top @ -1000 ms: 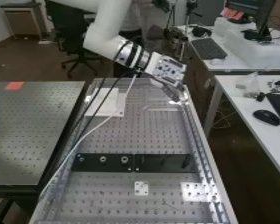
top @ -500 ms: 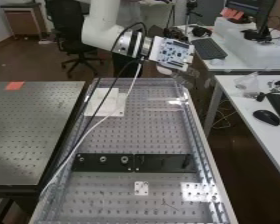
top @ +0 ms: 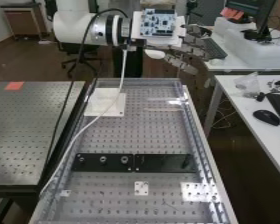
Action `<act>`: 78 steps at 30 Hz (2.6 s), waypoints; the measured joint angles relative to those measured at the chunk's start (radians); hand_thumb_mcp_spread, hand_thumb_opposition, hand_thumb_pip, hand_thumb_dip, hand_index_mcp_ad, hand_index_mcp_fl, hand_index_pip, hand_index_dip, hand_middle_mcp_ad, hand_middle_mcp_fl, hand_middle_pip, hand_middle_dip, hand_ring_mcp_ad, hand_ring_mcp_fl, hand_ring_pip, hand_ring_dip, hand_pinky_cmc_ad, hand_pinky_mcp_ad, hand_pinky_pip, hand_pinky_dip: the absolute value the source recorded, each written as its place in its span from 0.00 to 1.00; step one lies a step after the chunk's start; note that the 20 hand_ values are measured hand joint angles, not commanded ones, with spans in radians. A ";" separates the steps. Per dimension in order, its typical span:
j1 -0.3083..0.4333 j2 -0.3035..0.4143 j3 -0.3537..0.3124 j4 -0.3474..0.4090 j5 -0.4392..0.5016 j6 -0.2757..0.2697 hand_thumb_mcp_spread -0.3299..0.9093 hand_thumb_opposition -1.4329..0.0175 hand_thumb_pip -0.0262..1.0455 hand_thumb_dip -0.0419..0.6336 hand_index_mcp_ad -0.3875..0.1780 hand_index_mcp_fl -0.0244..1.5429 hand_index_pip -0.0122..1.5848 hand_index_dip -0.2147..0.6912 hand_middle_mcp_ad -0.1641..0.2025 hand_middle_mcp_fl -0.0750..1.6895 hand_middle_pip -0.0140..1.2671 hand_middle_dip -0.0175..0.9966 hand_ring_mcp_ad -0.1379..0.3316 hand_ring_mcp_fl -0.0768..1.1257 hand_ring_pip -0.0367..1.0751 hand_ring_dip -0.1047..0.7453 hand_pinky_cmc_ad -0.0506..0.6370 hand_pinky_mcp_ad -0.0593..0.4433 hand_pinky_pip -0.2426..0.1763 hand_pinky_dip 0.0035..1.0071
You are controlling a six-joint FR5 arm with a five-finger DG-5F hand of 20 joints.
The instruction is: Grab the chopstick and place it in the clear container
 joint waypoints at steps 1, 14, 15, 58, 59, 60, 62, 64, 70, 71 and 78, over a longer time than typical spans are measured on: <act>-0.006 0.011 -0.007 0.004 -0.006 -0.031 0.57 0.49 0.21 0.30 0.30 0.41 0.02 0.89 0.48 0.23 0.09 0.53 0.54 0.14 0.13 0.58 0.79 0.86 0.59 0.25; -0.082 0.161 -0.076 -0.009 -0.174 -0.511 0.51 0.50 0.25 0.16 0.32 0.24 0.02 0.57 0.52 0.14 0.09 0.28 0.54 0.10 0.13 0.34 0.81 0.91 0.62 0.21; -0.083 0.166 -0.076 -0.016 -0.182 -0.541 0.51 0.50 0.26 0.16 0.32 0.24 0.02 0.55 0.52 0.14 0.10 0.28 0.55 0.09 0.13 0.34 0.81 0.91 0.62 0.20; -0.121 0.168 -0.014 -0.138 -0.218 -0.737 0.49 0.50 0.31 0.16 0.33 0.26 0.04 0.45 0.49 0.16 0.12 0.23 0.52 0.08 0.13 0.28 0.81 0.90 0.47 0.18; -0.126 0.161 -0.005 -0.141 -0.220 -0.734 0.49 0.50 0.31 0.16 0.33 0.26 0.04 0.45 0.49 0.16 0.12 0.23 0.52 0.08 0.13 0.28 0.81 0.90 0.47 0.18; -0.137 0.151 0.008 -0.145 -0.220 -0.730 0.49 0.50 0.31 0.16 0.33 0.26 0.04 0.45 0.49 0.16 0.12 0.23 0.52 0.08 0.13 0.28 0.81 0.90 0.47 0.18; -0.152 0.135 0.028 -0.154 -0.217 -0.726 0.49 0.50 0.31 0.17 0.35 0.26 0.04 0.45 0.52 0.16 0.12 0.23 0.54 0.08 0.13 0.28 0.81 0.90 0.47 0.18; -0.164 0.121 0.045 -0.164 -0.209 -0.722 0.49 0.50 0.31 0.17 0.35 0.26 0.04 0.45 0.52 0.16 0.12 0.23 0.54 0.08 0.13 0.28 0.81 0.90 0.47 0.18; -0.186 0.097 0.061 -0.176 -0.228 -0.706 0.49 0.50 0.31 0.17 0.35 0.26 0.04 0.44 0.52 0.16 0.12 0.23 0.54 0.08 0.13 0.28 0.81 0.90 0.47 0.18; -0.187 0.093 0.063 -0.177 -0.232 -0.702 0.49 0.50 0.31 0.17 0.35 0.26 0.04 0.44 0.52 0.16 0.12 0.23 0.54 0.08 0.13 0.28 0.81 0.90 0.47 0.18; -0.190 0.088 0.066 -0.172 -0.252 -0.696 0.49 0.50 0.31 0.17 0.34 0.27 0.04 0.45 0.51 0.18 0.12 0.23 0.54 0.08 0.13 0.28 0.81 0.90 0.47 0.18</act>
